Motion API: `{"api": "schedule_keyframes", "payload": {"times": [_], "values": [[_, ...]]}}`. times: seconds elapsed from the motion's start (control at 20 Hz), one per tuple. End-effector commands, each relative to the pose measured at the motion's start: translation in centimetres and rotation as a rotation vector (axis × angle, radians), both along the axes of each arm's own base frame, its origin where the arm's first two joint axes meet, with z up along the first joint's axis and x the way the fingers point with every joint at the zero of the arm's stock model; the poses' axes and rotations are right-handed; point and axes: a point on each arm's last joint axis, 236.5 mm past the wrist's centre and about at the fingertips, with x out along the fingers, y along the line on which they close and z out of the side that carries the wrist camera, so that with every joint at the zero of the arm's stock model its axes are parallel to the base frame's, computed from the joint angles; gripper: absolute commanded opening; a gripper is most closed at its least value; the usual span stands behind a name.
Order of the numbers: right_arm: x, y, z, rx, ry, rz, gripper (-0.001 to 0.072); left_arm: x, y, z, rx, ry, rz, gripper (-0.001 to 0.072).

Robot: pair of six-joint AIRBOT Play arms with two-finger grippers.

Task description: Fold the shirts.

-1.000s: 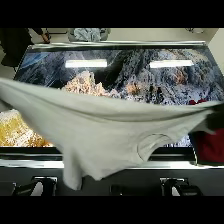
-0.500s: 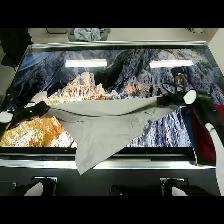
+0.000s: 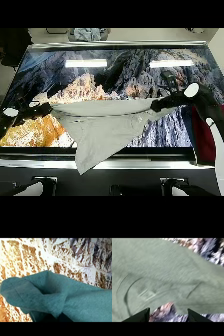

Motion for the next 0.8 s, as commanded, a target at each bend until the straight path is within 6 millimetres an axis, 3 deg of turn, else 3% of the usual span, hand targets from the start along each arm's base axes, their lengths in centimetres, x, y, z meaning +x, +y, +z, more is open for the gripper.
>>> {"api": "schedule_keyframes", "payload": {"times": [0.0, 0.05, 0.15, 0.3, 0.55, 0.75], "values": [[-10.2, 3.0, 0.2, 0.072, 0.332, 0.230, 0.0588, -0.4, 0.2, -0.4, 0.009, 0.013, -0.033, 0.0033], [-12.3, 3.8, -1.2, 0.085, 0.398, 0.251, 0.0650, -0.5, 0.0, -0.4, 0.005, 0.018, -0.037, 0.0034], [-15.3, 6.4, -4.3, 0.147, 0.490, 0.231, 0.0684, -0.6, -0.1, -0.5, 0.002, 0.023, -0.041, 0.0033], [-17.4, 10.8, -7.3, 0.231, 0.516, 0.191, 0.0691, -0.6, -0.1, -0.5, 0.002, 0.023, -0.041, 0.0033], [-19.5, 15.0, -10.6, 0.189, 0.514, 0.091, 0.0695, -0.6, -0.1, -0.5, 0.003, 0.023, -0.041, 0.0034], [-18.2, 18.8, -11.1, 0.264, 0.453, 0.015, 0.0711, -0.6, -0.1, -0.5, 0.003, 0.023, -0.041, 0.0033]]}}
